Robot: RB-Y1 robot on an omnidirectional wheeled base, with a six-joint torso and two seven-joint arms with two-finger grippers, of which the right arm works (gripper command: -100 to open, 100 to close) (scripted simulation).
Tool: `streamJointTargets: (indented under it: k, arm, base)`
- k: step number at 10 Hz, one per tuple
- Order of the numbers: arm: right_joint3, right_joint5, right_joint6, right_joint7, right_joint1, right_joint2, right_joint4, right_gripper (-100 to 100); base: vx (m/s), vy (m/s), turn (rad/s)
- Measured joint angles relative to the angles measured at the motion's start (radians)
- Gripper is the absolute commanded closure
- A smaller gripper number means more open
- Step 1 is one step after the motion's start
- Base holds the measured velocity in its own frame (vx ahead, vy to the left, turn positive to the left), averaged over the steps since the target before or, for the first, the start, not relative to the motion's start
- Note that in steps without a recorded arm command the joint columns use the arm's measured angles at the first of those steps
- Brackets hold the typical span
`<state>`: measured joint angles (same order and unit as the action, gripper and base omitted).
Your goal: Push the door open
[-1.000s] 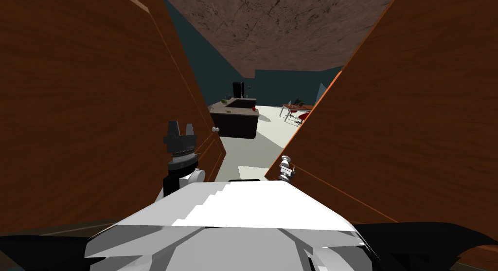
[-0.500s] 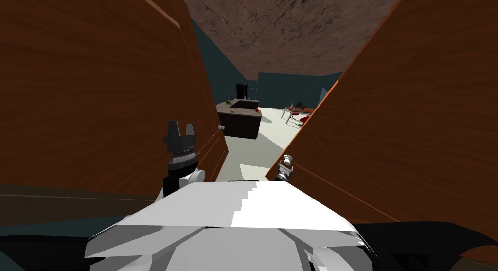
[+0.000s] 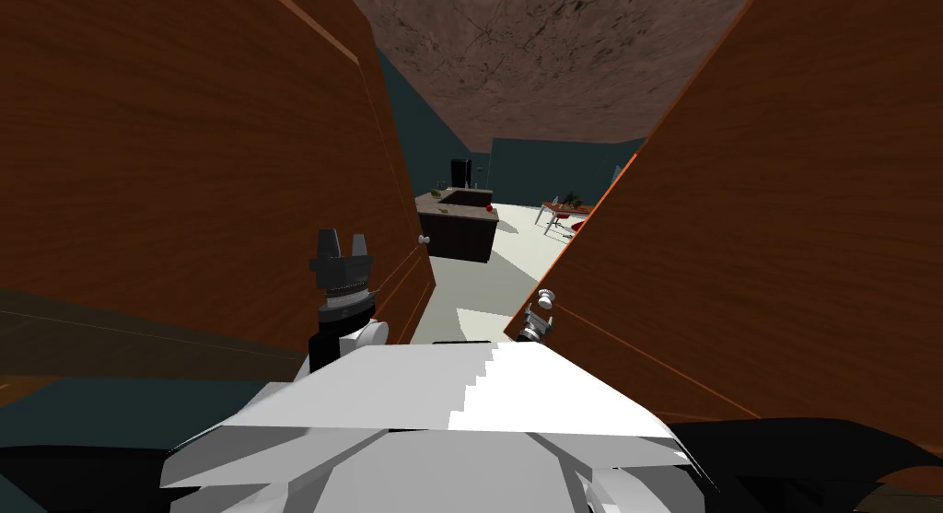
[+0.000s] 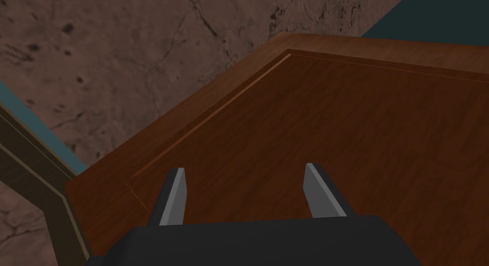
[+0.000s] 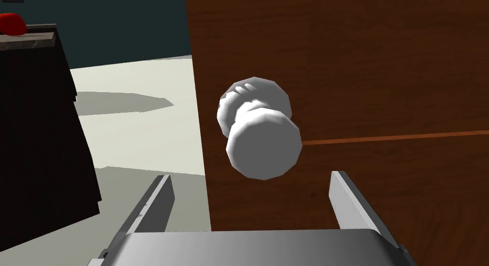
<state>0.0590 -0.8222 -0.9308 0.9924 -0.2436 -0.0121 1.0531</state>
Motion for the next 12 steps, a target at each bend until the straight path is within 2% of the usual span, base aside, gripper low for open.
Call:
streamJointTargets:
  k: [2,3,4,5,10,12]
  arm:
    - [0.004,-0.003,-0.001,0.009,0.005,0.041,-0.011,-100]
    - [0.005,-0.003,-0.002,0.012,0.006,0.046,-0.013,-100]
    - [0.007,-0.005,0.000,0.011,0.004,0.037,-0.008,-100]
    - [0.008,-0.005,0.000,0.011,0.005,0.036,-0.008,100]
    - [0.006,-0.005,0.004,0.011,0.002,0.036,-0.012,100]
    - [0.007,-0.008,0.004,0.011,0.001,0.036,-0.021,100]
  base:
    - [0.123,-0.157,0.023]
    - [0.148,-0.158,0.016]
    - [0.059,-0.078,0.014]
    - [-0.002,0.009,0.014]
    - [-0.012,0.015,-0.005]
    - [0.113,-0.031,-0.026]
